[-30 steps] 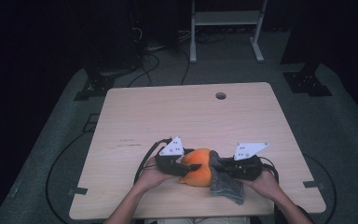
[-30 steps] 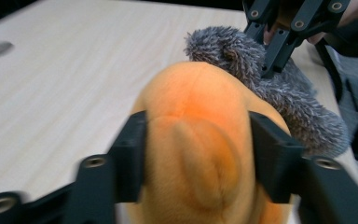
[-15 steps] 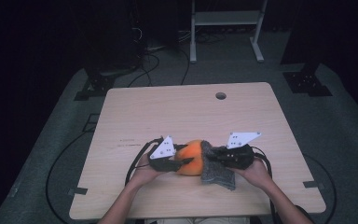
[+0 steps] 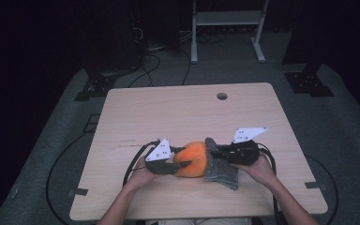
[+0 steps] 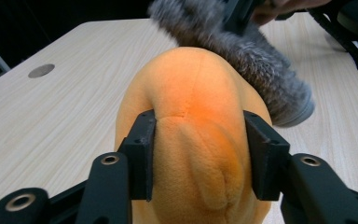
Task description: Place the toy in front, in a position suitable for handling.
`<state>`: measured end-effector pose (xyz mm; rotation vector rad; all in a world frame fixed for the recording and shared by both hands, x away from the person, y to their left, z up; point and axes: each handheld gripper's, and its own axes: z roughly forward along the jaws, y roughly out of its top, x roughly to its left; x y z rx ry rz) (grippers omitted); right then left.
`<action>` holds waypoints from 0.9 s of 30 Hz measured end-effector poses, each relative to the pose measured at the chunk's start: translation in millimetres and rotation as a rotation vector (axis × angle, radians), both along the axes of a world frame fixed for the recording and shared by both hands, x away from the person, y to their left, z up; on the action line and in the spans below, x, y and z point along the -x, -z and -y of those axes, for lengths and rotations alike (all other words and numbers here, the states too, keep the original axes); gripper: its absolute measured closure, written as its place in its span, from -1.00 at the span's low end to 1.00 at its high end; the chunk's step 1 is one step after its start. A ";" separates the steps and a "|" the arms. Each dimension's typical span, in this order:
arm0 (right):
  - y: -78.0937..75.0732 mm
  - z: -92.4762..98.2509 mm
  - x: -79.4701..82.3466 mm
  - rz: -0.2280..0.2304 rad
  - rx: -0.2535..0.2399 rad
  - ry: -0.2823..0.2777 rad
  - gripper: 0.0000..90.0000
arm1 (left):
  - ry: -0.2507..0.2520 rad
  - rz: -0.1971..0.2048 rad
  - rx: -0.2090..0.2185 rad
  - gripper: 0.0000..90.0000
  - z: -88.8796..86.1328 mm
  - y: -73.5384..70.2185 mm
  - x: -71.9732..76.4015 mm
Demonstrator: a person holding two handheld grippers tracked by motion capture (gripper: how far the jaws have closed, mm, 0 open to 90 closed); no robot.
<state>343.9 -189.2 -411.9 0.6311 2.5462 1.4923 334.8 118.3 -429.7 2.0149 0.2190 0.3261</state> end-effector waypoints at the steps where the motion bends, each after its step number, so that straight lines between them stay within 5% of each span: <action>1: 3.5 -4.0 -1.7 -0.009 0.001 -0.002 0.77 | -0.007 -0.029 0.007 -0.03 -1.1 -0.3 -1.9; 4: 6.4 -14.1 2.3 0.006 0.024 -0.008 0.77 | -0.038 -0.198 0.091 -0.47 -6.1 -2.7 -11.7; 6: 4.4 -17.9 7.6 0.023 0.042 -0.021 0.77 | -0.053 -0.251 0.086 -0.68 -4.8 -5.3 -13.9; 8: 3.7 -21.8 14.8 0.033 0.050 -0.035 0.77 | -0.052 -0.233 0.062 -0.67 -1.6 -5.2 -11.6; 11: 4.1 -23.6 23.9 0.067 0.085 -0.047 0.77 | -0.039 -0.191 0.021 -0.22 0.3 -5.5 -7.3; 14: 13.1 -10.5 22.7 0.016 0.074 -0.043 0.78 | -0.042 -0.164 0.012 -0.03 0.1 -4.0 -4.5; 19: 32.4 14.5 22.0 -0.056 0.160 0.003 0.78 | -0.027 -0.169 0.034 0.00 -2.2 -1.8 -6.0; 27: -1.7 1.4 19.4 0.009 0.010 -0.029 0.77 | 0.024 -0.116 -0.003 0.04 2.7 -3.5 -0.4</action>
